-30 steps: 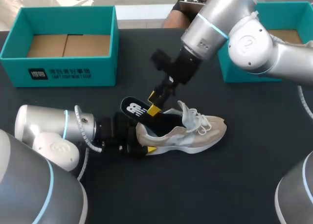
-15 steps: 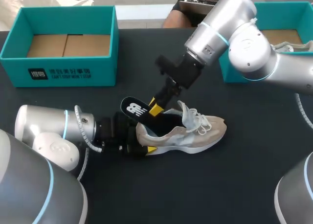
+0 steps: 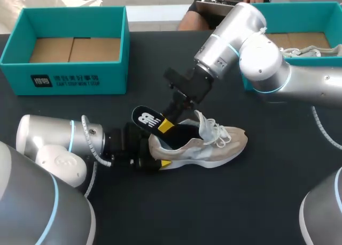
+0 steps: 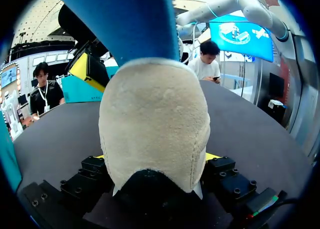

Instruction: Take the shoe out of the shoebox, open the shoe tongue, remove and reinsert the insole, then place the shoe into the shoebox

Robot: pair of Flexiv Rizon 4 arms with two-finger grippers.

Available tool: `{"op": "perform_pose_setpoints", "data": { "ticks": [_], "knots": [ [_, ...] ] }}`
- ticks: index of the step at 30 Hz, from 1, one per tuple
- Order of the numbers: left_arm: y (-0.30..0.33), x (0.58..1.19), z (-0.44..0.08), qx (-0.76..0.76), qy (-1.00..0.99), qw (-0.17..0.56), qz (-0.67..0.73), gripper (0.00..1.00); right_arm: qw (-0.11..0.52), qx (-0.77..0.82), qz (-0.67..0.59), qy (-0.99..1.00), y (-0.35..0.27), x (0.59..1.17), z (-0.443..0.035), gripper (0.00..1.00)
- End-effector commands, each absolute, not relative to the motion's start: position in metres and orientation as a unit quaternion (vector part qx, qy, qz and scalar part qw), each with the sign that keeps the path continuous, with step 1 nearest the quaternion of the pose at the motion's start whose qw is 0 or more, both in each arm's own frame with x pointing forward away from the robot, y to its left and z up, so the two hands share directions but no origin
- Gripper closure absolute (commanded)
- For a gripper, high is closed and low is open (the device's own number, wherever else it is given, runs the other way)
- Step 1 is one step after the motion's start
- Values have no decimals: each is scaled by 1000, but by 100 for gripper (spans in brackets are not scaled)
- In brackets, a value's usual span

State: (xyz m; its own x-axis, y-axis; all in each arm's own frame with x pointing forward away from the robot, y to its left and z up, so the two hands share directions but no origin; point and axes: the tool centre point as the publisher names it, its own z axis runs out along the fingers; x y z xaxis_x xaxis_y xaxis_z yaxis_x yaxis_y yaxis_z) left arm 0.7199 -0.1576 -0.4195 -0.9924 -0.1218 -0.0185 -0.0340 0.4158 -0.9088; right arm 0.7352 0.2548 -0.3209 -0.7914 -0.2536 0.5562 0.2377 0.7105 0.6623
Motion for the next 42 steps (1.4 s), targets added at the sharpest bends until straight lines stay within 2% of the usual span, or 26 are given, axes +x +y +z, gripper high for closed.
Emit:
{"op": "perform_pose_setpoints", "data": {
  "ticks": [1,15,20,26,39,42],
  "knots": [
    [-157,720,-421,-46,841,40,-537,100,335,11,-377,-864,261,738,-324,100],
    [-157,720,-421,-46,841,40,-537,100,280,32,-435,-855,269,748,-271,100],
    [-157,720,-421,-46,841,40,-537,100,230,-10,-464,-855,269,765,-237,100],
    [-157,720,-421,-46,841,40,-537,100,129,-67,-571,-808,268,777,-195,100],
    [-157,720,-421,-46,841,40,-537,100,129,-67,-571,-808,268,777,-195,100],
    [-157,720,-421,-46,841,40,-537,100,87,-96,-610,-782,263,780,-175,100]
  ]
}}
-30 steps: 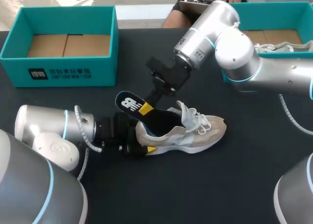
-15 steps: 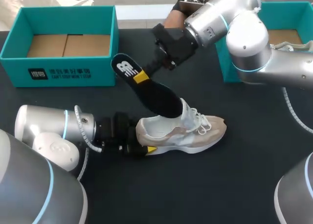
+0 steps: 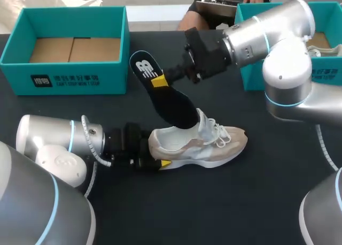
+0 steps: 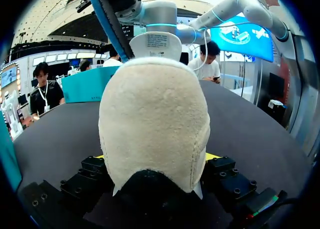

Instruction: Take the shoe out of the shoebox, open the shoe tongue, remove and reinsert the insole, then place the shoe into the shoebox

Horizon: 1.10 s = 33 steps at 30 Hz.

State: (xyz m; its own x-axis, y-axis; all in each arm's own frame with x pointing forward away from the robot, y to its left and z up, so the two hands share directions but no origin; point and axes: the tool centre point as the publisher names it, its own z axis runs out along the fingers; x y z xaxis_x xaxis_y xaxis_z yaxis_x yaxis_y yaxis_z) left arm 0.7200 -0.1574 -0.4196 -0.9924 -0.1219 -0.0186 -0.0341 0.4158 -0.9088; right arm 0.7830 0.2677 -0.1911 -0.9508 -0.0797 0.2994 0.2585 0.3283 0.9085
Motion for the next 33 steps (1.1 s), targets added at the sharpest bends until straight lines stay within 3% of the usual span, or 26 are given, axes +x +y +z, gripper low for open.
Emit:
{"op": "perform_pose_setpoints", "data": {
  "ticks": [1,7,16,22,26,33],
  "knots": [
    [-157,720,-421,-46,841,40,-537,100,86,-99,-620,-774,261,782,-168,100],
    [-157,720,-421,-46,841,40,-537,100,54,-121,-676,-725,253,787,-127,100],
    [-157,720,-421,-46,841,40,-537,100,106,-129,-670,-723,235,780,-80,100],
    [-157,720,-421,-46,841,40,-537,100,97,-149,-691,-700,219,758,-65,100],
    [-157,720,-421,-46,841,40,-537,100,139,-156,-689,-694,215,735,-59,100],
    [-157,720,-421,-46,841,40,-537,100,141,-157,-682,-700,215,733,-58,100]
  ]
}}
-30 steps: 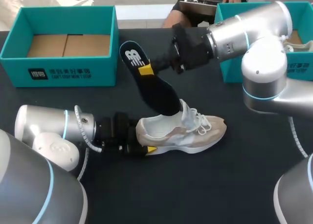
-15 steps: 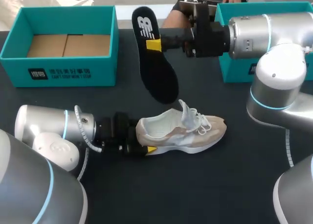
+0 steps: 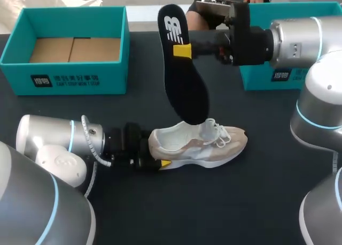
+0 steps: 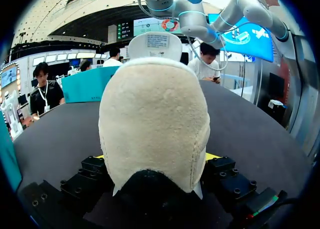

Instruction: Take the shoe out of the shoebox, open the shoe tongue, remove and reinsert the insole, then place the shoe into the shoebox

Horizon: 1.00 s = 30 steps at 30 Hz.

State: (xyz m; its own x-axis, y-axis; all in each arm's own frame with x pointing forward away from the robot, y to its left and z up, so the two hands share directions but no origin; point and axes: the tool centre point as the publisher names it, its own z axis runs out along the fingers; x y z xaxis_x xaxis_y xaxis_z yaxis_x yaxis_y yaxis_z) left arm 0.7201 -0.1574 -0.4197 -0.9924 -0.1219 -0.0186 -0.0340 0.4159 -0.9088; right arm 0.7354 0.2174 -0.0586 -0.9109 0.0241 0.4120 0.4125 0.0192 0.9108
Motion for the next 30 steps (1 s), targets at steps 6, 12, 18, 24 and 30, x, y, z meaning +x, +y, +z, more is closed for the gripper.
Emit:
{"op": "perform_pose_setpoints", "data": {
  "ticks": [6,12,18,24,30],
  "knots": [
    [-157,720,-421,-46,841,40,-537,100,141,-157,-682,-700,215,733,-58,100],
    [-157,720,-421,-46,841,40,-537,100,158,-180,-690,-683,212,733,-59,100],
    [-157,720,-421,-46,841,40,-537,100,207,-240,-690,-650,205,724,-60,100],
    [-157,720,-421,-46,841,40,-537,100,227,-262,-696,-628,202,698,-62,100],
    [-157,720,-421,-46,841,40,-537,100,234,-266,-687,-635,204,678,-53,100]
  ]
}}
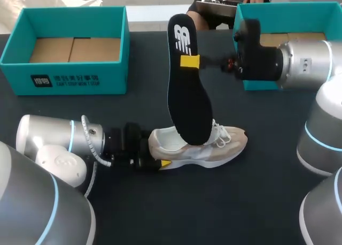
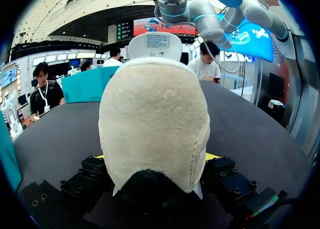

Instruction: Take the shoe out of the shoebox, open the shoe tongue, remove and reinsert the insole, then place the shoe into the shoebox

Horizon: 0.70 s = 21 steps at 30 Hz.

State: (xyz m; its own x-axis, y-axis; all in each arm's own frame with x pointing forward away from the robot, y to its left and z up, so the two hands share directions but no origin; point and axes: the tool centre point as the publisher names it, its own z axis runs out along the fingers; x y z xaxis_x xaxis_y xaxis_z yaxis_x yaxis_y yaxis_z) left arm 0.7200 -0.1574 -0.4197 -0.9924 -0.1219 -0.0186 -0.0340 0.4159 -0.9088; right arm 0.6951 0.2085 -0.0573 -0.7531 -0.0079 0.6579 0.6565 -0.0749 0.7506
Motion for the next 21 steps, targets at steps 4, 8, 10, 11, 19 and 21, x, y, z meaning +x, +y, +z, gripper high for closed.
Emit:
{"op": "perform_pose_setpoints", "data": {
  "ticks": [4,8,10,11,19,21],
  "knots": [
    [-157,720,-421,-46,841,40,-537,100,239,-267,-682,-638,200,667,-51,100],
    [-157,720,-421,-46,841,40,-537,100,251,-267,-677,-638,202,658,-50,100],
    [-157,720,-421,-46,841,40,-537,100,256,-268,-677,-636,205,653,-49,100],
    [-157,720,-421,-46,841,40,-537,100,257,-269,-677,-635,205,651,-49,100],
    [-157,720,-421,-46,841,40,-537,100,272,-265,-671,-637,206,636,-42,100],
    [-157,720,-421,-46,841,40,-537,100,274,-266,-667,-639,204,634,-41,100]
  ]
}}
